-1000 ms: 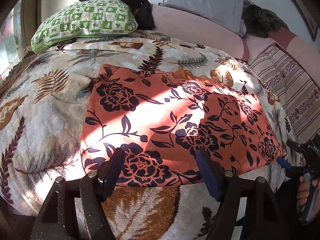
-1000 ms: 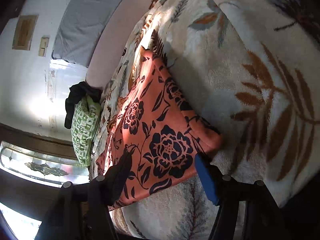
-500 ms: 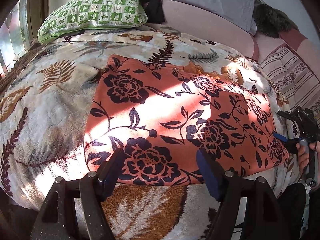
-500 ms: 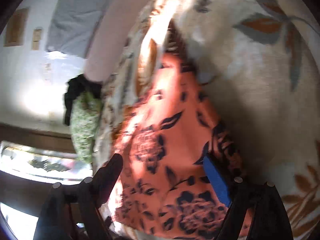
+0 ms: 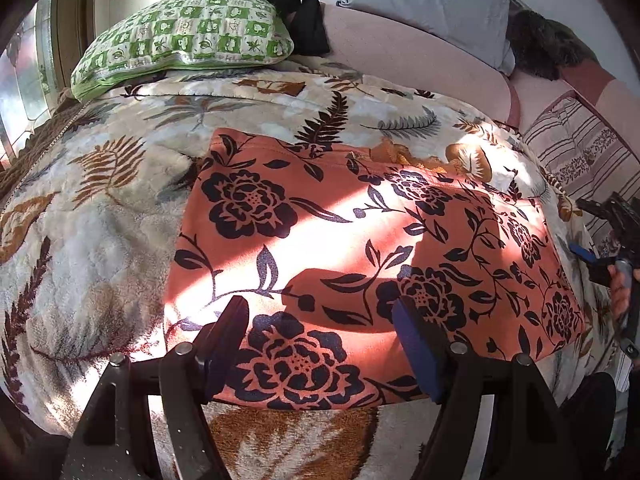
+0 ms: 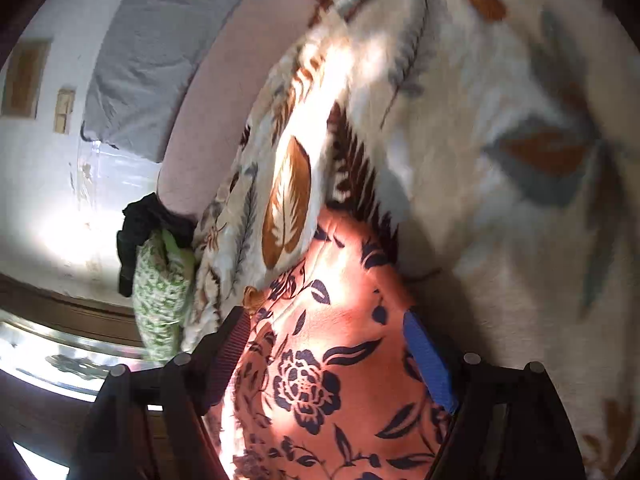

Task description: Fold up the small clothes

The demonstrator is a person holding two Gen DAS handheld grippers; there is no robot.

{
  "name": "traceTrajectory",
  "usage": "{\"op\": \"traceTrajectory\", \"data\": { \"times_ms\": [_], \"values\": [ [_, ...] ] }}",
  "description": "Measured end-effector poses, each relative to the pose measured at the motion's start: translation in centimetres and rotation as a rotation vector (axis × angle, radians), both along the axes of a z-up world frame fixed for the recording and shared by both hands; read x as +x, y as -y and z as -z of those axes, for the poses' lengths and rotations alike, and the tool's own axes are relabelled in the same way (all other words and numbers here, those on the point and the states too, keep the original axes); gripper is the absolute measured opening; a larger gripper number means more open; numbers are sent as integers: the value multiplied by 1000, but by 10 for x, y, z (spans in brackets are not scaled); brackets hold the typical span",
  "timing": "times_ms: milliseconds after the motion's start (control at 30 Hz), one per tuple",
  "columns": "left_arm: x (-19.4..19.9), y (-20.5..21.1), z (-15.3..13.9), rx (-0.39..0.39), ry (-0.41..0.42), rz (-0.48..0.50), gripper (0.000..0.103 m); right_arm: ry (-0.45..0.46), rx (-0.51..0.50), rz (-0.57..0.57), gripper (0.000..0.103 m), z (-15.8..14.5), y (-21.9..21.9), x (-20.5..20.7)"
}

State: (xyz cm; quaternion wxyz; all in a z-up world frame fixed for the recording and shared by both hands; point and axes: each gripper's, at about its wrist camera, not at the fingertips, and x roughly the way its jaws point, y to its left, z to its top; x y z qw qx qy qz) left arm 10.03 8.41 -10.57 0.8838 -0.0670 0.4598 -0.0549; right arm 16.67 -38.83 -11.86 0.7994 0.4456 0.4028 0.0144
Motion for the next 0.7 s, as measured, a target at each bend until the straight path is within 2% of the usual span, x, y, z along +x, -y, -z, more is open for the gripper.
{"op": "traceTrajectory", "data": {
  "times_ms": [33, 67, 133, 200, 300, 333, 400, 500, 567, 700],
  "values": [
    [1, -3, 2, -13, -8, -8, 75, 49, -8, -12, 84, -13, -2, -16],
    [1, -5, 3, -32, -15, -21, 75, 81, 42, -42, 85, -19, -5, -33],
    [-1, -7, 5, -67, -22, -41, 75, 76, 130, -80, 85, -18, -17, -72],
    [-6, -6, 3, -83, -16, -39, 75, 46, 175, -110, 85, -5, -36, -110],
    [-15, -1, -5, -76, 5, -11, 75, -30, 268, -60, 85, 35, -46, -153],
    [-19, 0, -7, -74, 10, -4, 75, -63, 300, -34, 85, 49, -47, -158],
    [-25, 0, -13, -71, 21, 2, 75, -71, 334, 5, 86, 62, -46, -160],
    [-35, -5, -19, -74, 37, -7, 75, -30, 366, 47, 86, 63, -41, -152],
    [-38, -7, -18, -76, 30, -21, 75, -56, 347, 72, 86, 68, -35, -143],
    [-43, -6, -21, -58, 42, -16, 75, -44, 423, 148, 86, 72, -28, -130]
  ]
}}
